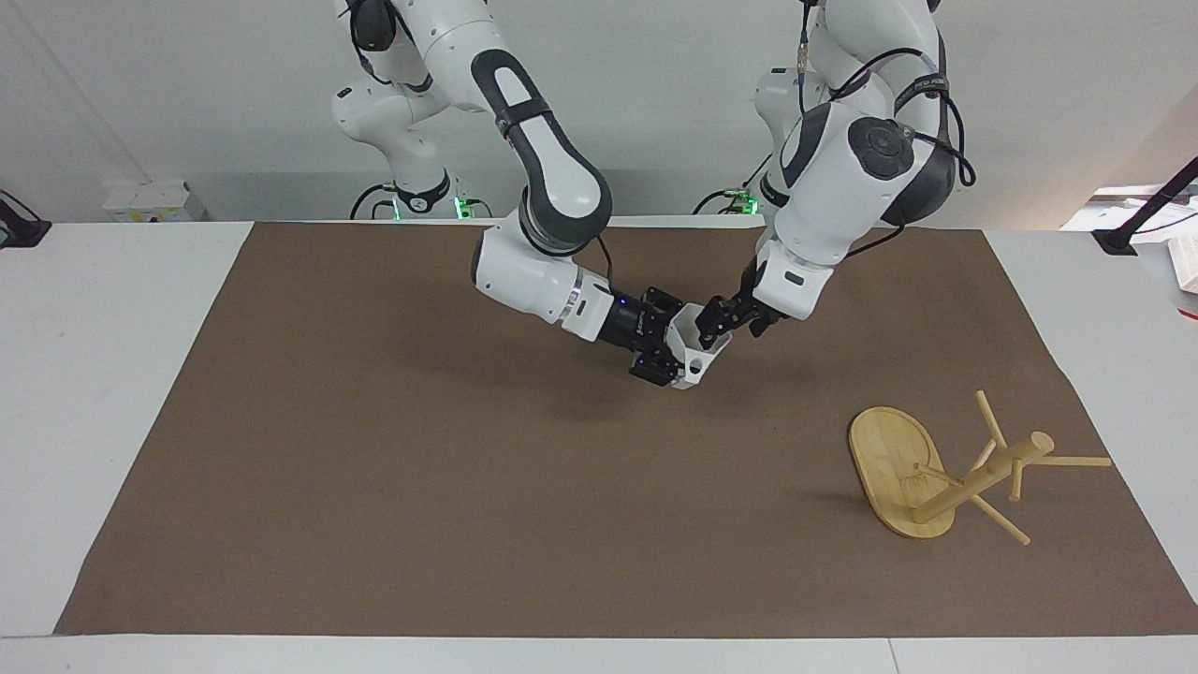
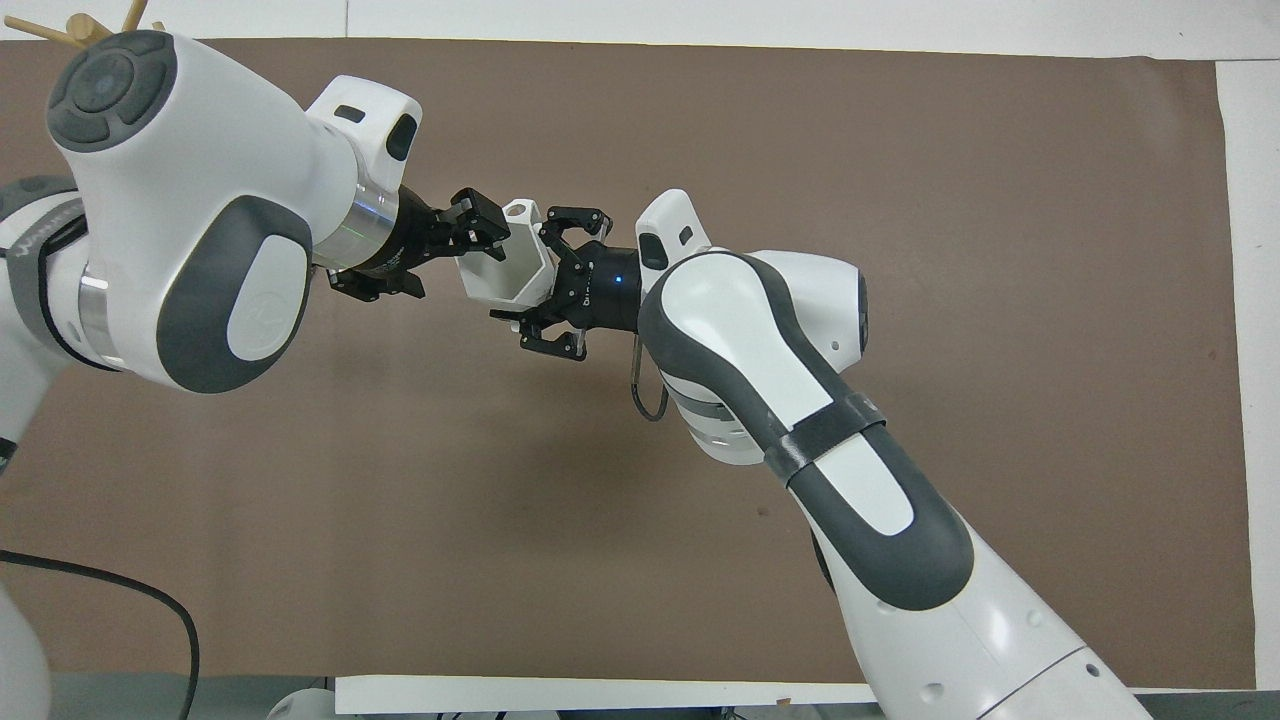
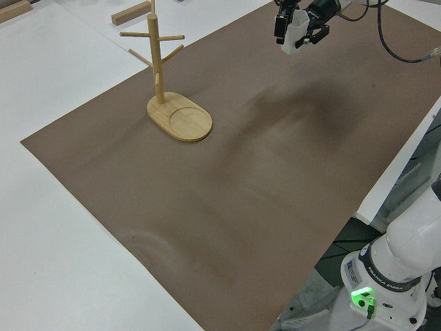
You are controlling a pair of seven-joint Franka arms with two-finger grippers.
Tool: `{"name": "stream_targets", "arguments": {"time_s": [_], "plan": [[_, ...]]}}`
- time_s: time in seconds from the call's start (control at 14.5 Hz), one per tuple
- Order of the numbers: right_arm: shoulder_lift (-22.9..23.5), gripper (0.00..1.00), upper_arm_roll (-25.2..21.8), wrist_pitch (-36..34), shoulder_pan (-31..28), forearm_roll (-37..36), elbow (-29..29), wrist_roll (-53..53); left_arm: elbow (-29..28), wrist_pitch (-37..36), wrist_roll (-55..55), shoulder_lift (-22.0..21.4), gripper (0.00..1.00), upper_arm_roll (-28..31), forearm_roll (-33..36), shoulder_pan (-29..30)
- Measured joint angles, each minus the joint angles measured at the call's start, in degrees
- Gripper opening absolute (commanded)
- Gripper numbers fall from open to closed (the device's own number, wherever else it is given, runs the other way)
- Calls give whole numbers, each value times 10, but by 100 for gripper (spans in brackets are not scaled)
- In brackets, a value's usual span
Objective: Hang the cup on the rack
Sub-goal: 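Grasp the cup with the left gripper from the right gripper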
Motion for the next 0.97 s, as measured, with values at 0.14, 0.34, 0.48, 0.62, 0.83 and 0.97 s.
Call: {"name": "stream_targets", "arguments": {"time_s": [0.14,0.34,0.48,0.62,0.83,0.97], "plan": [[0,26,0,3,0,0,0,0,0,0,-3,0,0,0,-4,0],[0,26,0,6,0,0,0,0,-1,2,-71,0,0,-1,-16,-2],[0,27,0,6,0,0,0,0,-1,2,-78,0,0,-1,-16,-2],[1,27,1,7,1,0,0,0,-1,3,-76,0,0,-1,-18,-2],[1,28,1,5,0,0,0,0,-1,2,-63,0,0,-1,-18,-2],[1,90,1,5,0,0,0,0,-1,2,-49,0,0,-1,-18,-2]]}}
